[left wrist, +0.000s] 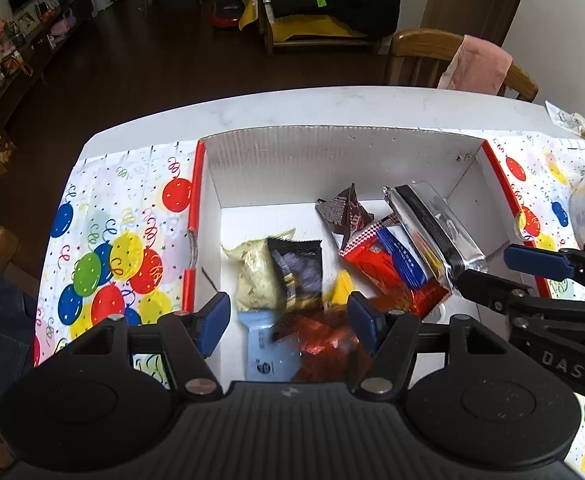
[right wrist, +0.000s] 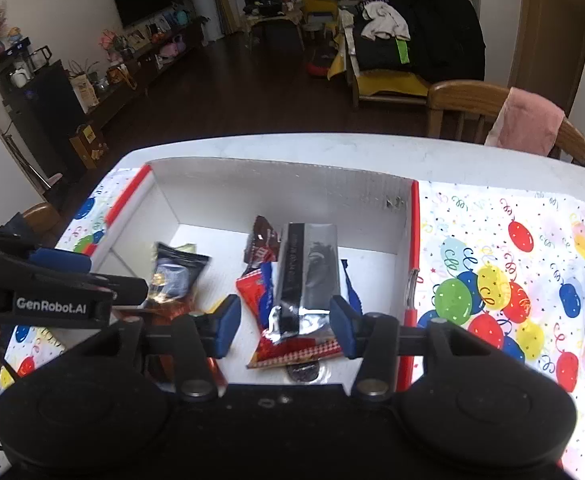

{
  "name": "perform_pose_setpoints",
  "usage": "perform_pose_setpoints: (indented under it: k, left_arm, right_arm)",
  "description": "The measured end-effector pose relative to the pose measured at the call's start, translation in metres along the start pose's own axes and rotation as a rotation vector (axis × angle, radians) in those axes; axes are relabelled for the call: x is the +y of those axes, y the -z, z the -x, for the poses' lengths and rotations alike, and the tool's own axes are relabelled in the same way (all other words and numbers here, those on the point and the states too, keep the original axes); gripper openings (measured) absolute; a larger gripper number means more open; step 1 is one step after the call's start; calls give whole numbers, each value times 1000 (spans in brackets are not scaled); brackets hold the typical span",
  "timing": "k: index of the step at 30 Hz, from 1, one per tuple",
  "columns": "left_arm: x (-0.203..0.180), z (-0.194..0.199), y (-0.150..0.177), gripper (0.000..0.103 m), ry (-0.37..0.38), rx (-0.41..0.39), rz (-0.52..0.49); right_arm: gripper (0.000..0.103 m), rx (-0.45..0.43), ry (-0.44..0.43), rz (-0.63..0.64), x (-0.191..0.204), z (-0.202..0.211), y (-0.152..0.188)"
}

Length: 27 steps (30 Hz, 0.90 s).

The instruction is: Organize snacks

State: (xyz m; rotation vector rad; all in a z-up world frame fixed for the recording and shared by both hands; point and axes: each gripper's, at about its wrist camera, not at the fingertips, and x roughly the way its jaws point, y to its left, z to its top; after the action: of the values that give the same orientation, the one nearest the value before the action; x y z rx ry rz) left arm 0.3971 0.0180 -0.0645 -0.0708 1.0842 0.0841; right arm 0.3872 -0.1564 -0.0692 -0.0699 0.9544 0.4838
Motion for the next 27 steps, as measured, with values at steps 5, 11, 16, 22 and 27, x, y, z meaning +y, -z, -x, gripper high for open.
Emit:
perform_pose_setpoints:
  k: [5, 11, 16, 22, 27]
  left_arm:
    - [6, 17, 17, 64, 17, -37, 12]
    - [10, 43, 39, 65, 26, -97, 8]
    - [12, 67, 56, 65, 43, -155, -7]
    - [13, 96, 75, 75, 50, -231, -35]
    - [15, 117, 88, 81, 64, -282, -38]
  right_arm:
    - [62, -35, -17, 9, 12, 21, 9]
    - [74, -71, -43, 4, 22, 43, 19]
    - [83, -106, -66, 4, 32, 61, 28]
    - [85, -156, -76, 25, 44, 82, 39]
    - [98, -207, -77, 24, 51, 101, 46]
